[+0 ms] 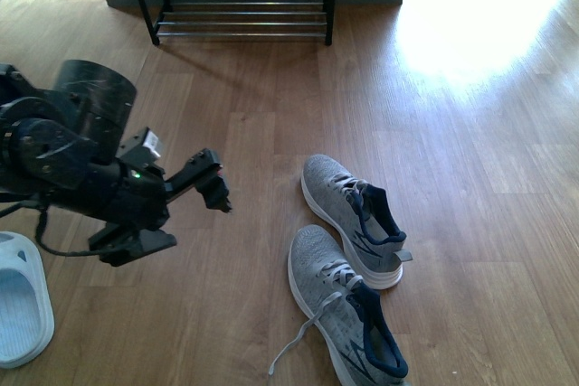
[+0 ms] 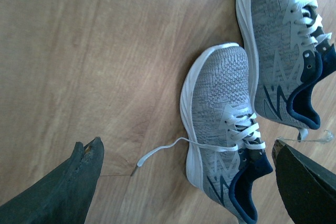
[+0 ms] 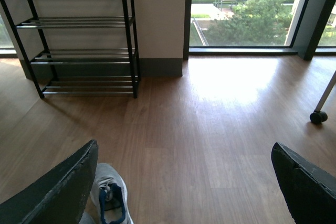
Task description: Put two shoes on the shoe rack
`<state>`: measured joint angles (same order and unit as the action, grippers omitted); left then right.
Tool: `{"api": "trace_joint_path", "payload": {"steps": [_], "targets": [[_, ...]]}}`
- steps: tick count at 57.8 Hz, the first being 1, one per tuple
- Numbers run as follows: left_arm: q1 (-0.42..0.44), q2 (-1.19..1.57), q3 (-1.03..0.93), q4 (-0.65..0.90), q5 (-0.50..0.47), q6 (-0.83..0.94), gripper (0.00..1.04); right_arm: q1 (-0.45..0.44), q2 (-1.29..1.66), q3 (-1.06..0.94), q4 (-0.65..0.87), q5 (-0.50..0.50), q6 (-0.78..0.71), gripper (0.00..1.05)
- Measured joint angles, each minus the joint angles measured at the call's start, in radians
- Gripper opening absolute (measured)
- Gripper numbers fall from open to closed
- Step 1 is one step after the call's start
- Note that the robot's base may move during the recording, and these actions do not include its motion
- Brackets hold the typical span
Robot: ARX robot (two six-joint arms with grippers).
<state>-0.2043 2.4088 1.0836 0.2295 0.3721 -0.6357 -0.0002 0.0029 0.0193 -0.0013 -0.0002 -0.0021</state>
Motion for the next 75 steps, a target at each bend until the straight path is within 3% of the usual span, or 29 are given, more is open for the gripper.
{"api": "trace_joint_path", "payload": {"steps": [5,19,29,48,57,71,75], "targets": [[-0.025,0.059,0.077,-0.047,0.045,-0.003,0.95,0.000,0.000,0.000,0.000,0.000,0.000,0.96],[-0.073,0.180,0.241,-0.148,0.290,0.002,0.95,0.000,0.000,0.000,0.000,0.000,0.000,0.96],[-0.090,0.249,0.362,-0.335,0.297,0.093,0.95,0.000,0.000,0.000,0.000,0.000,0.000,0.96],[-0.077,0.264,0.369,-0.335,0.237,0.107,0.95,0.000,0.000,0.000,0.000,0.000,0.000,0.96],[-0.114,0.357,0.445,-0.398,0.216,0.146,0.95,0.000,0.000,0.000,0.000,0.000,0.000,0.96],[-0.153,0.440,0.549,-0.452,0.323,0.257,0.95,0.000,0.000,0.000,0.000,0.000,0.000,0.96],[-0.155,0.440,0.547,-0.449,0.311,0.270,0.95,0.000,0.000,0.000,0.000,0.000,0.000,0.96]]}}
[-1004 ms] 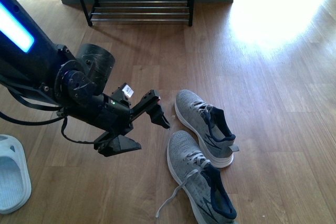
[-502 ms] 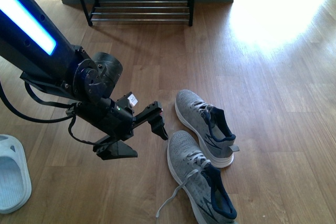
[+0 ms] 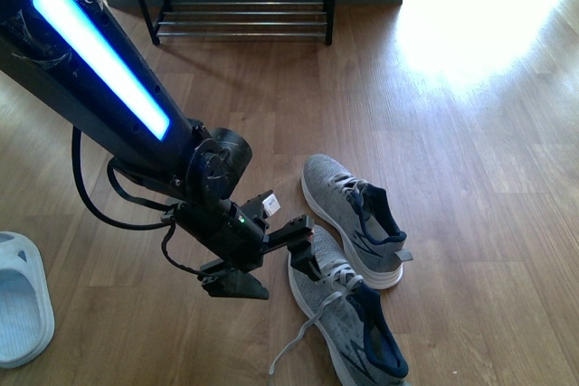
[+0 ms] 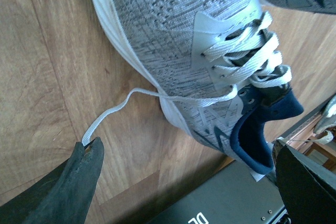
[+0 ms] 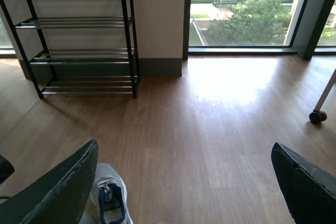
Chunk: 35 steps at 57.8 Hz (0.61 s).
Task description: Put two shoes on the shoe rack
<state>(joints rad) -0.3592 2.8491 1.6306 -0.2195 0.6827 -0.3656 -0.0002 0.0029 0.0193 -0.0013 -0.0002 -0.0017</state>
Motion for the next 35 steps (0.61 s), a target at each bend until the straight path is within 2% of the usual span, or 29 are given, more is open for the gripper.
{"api": "trace_joint_path", "payload": {"steps": [5,23,24,27,31,35], "targets": [[0.004,-0.002,-0.011,0.018,-0.035,0.000,0.95,0.000,0.000,0.000,0.000,0.000,0.000,0.96],[0.009,-0.003,-0.012,0.018,-0.036,-0.001,0.95,0.000,0.000,0.000,0.000,0.000,0.000,0.96],[0.008,-0.005,-0.018,0.032,-0.053,-0.013,0.95,0.000,0.000,0.000,0.000,0.000,0.000,0.96],[-0.010,-0.007,-0.068,0.213,-0.179,-0.084,0.95,0.000,0.000,0.000,0.000,0.000,0.000,0.96],[-0.026,0.019,-0.050,0.299,-0.212,-0.132,0.95,0.000,0.000,0.000,0.000,0.000,0.000,0.96],[-0.045,0.045,-0.006,0.306,-0.195,-0.171,0.95,0.000,0.000,0.000,0.000,0.000,0.000,0.96]]}}
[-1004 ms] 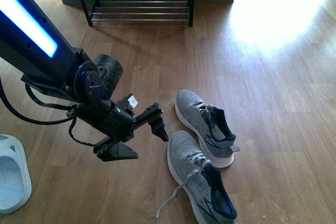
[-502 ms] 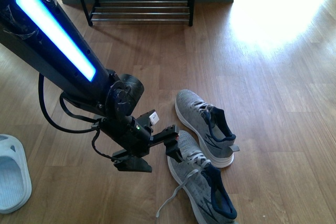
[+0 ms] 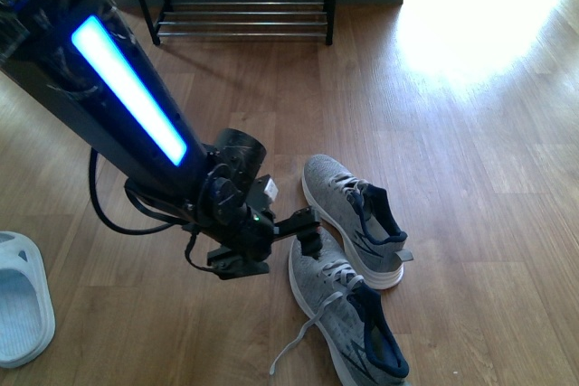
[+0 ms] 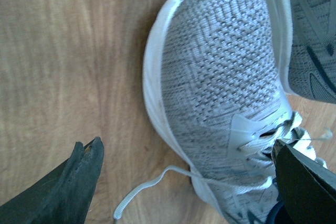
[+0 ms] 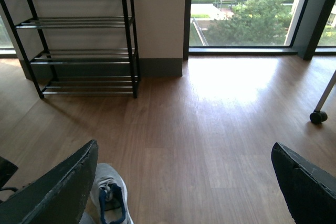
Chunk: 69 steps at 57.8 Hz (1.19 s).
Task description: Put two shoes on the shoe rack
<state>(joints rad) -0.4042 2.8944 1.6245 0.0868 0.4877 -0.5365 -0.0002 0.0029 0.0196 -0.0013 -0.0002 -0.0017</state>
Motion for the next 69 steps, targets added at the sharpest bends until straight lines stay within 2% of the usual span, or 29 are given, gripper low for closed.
{"api": "trace_joint_path", "payload": {"steps": [10,14,22,30,40,51,69], "targets": [[-0.056,0.058,0.110,-0.012,0.079,-0.080,0.95,0.000,0.000,0.000,0.000,0.000,0.000,0.96],[-0.077,0.069,0.144,-0.042,0.077,-0.108,0.95,0.000,0.000,0.000,0.000,0.000,0.000,0.96],[-0.097,0.061,0.123,-0.014,0.112,-0.192,0.95,0.000,0.000,0.000,0.000,0.000,0.000,0.96],[-0.114,-0.003,0.017,-0.007,0.142,-0.249,0.95,0.000,0.000,0.000,0.000,0.000,0.000,0.96],[-0.131,-0.101,-0.085,-0.028,0.186,-0.190,0.95,0.000,0.000,0.000,0.000,0.000,0.000,0.96],[-0.140,-0.085,-0.083,-0.066,0.191,-0.142,0.95,0.000,0.000,0.000,0.000,0.000,0.000,0.96],[-0.164,0.024,-0.009,-0.075,0.238,-0.159,0.95,0.000,0.000,0.000,0.000,0.000,0.000,0.96]]}}
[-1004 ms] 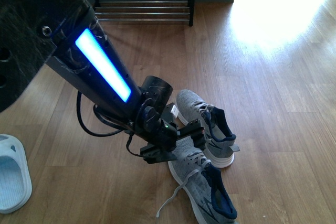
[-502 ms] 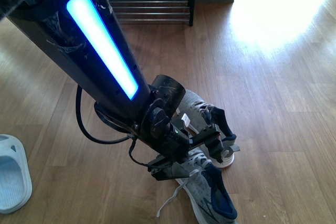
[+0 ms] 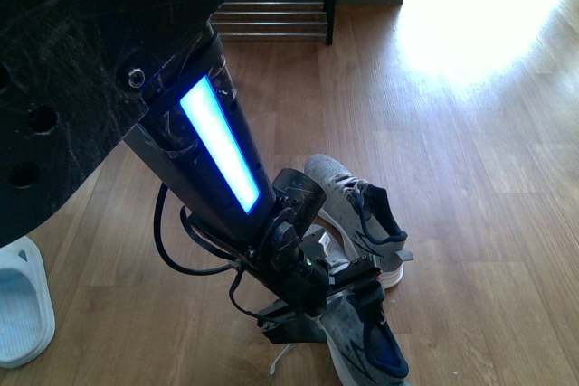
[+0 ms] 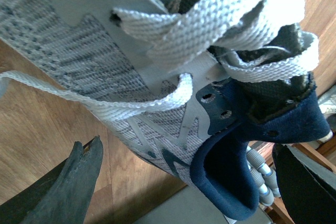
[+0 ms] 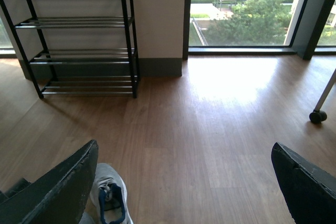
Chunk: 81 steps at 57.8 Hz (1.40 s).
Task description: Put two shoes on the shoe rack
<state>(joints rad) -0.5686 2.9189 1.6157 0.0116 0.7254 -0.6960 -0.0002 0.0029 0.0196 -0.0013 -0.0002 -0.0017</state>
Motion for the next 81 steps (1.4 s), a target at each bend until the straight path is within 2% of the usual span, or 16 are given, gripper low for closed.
{"api": "trace_joint_path", "payload": {"steps": [25,36,43,51,81], "targets": [[0.002,0.075,0.128,-0.052,0.041,-0.006,0.95,0.000,0.000,0.000,0.000,0.000,0.000,0.96],[0.002,0.079,0.158,-0.120,0.039,0.004,0.95,0.000,0.000,0.000,0.000,0.000,0.000,0.96],[0.001,0.077,0.164,-0.162,0.028,0.021,0.95,0.000,0.000,0.000,0.000,0.000,0.000,0.96],[0.001,0.075,0.158,-0.219,-0.026,0.039,0.95,0.000,0.000,0.000,0.000,0.000,0.000,0.96],[0.014,0.098,0.204,-0.303,-0.098,0.091,0.95,0.000,0.000,0.000,0.000,0.000,0.000,0.96]]}}
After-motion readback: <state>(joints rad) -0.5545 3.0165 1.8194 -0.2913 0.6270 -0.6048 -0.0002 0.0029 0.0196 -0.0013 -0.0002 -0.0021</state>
